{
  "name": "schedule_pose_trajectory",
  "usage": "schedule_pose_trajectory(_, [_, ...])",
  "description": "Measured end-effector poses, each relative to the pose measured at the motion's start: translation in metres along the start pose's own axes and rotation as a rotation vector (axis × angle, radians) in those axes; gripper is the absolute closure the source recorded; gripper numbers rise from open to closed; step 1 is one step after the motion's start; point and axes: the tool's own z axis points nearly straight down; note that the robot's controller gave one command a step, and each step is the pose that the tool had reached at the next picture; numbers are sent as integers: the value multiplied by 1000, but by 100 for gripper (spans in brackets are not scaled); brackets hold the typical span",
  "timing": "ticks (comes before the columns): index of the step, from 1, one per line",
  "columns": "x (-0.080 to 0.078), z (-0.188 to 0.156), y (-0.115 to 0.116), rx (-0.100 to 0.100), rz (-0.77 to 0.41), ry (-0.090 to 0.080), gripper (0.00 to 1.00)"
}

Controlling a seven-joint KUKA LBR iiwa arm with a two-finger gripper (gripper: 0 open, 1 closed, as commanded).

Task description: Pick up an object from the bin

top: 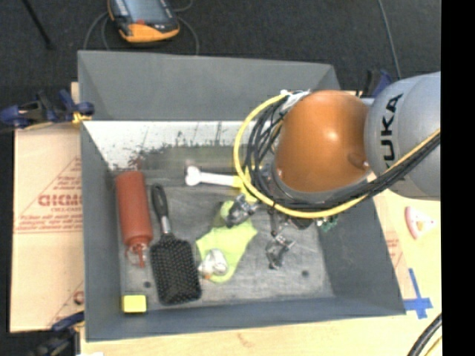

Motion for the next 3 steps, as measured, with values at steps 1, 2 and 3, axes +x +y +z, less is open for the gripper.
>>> schedule_pose_trajectory(1, [-19, 45, 1, 3, -67, -7, 0])
schedule_pose_trajectory(2, [-45, 92, 15, 1, -302, -1, 0])
schedule_pose_trajectory(3, [-59, 124, 5, -1, -26, -2, 100])
